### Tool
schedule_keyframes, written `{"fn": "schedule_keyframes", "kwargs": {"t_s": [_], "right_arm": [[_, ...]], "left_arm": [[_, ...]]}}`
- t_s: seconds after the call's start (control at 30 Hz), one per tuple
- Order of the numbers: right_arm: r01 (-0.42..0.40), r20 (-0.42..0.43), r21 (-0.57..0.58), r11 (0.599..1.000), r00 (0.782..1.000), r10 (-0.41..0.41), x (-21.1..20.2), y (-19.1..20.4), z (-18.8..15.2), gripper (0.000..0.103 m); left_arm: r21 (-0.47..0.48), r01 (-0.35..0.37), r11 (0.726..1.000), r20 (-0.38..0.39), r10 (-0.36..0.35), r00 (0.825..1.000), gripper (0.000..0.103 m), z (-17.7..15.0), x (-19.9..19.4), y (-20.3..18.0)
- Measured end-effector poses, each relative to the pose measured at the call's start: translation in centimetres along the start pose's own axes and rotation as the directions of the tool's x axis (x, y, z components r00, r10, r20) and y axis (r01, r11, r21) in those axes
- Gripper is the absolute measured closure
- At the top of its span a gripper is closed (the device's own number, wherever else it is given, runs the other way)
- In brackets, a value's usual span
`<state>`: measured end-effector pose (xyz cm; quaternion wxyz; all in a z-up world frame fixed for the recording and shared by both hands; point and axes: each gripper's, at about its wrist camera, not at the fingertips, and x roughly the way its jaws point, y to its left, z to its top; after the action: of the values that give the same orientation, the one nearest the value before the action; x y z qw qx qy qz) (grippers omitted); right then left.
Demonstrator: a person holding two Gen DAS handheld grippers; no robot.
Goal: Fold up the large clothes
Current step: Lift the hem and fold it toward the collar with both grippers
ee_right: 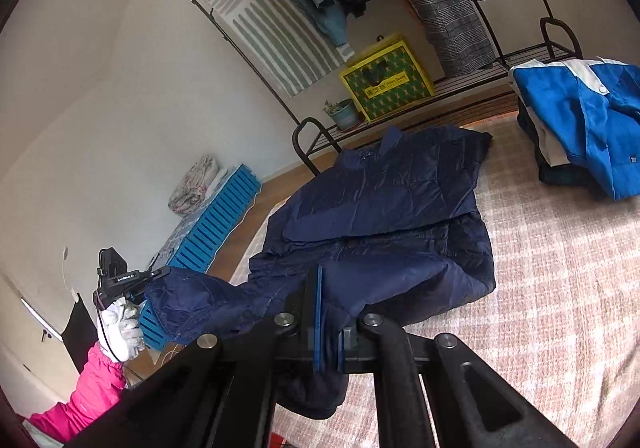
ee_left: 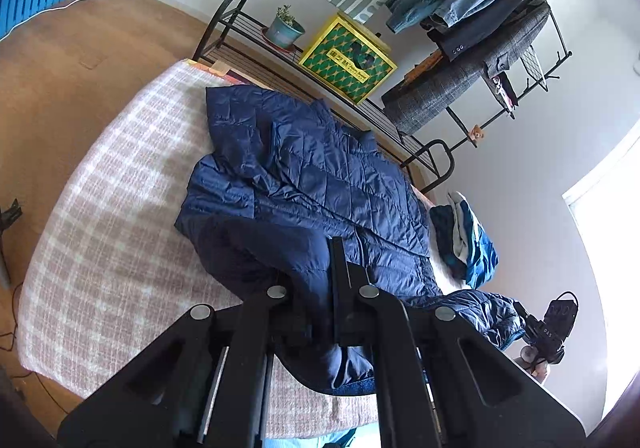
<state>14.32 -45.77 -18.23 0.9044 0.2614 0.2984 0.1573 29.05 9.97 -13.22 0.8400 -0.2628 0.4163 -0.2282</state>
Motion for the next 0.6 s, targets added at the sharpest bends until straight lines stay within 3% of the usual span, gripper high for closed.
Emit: {"fn": "schedule_keyframes", "kwargs": {"t_s": [0.33,0.6], "right_arm": [[0.150,0.000,0.003,0.989,0.989,-0.150,8.3,-3.9,10.2,0.101],[0.267,-0.106,-0.007,0.964,0.958,-0.267,19.4,-10.5,14.1,0.101]], "left_arm": [[0.031,-0.056,0.998,0.022,0.055,0.998,0.100,10.7,10.3,0.8],[0.013,-0.162,0.987,-0.071,0.163,0.984,0.100,15.5,23.2,6.3]]}}
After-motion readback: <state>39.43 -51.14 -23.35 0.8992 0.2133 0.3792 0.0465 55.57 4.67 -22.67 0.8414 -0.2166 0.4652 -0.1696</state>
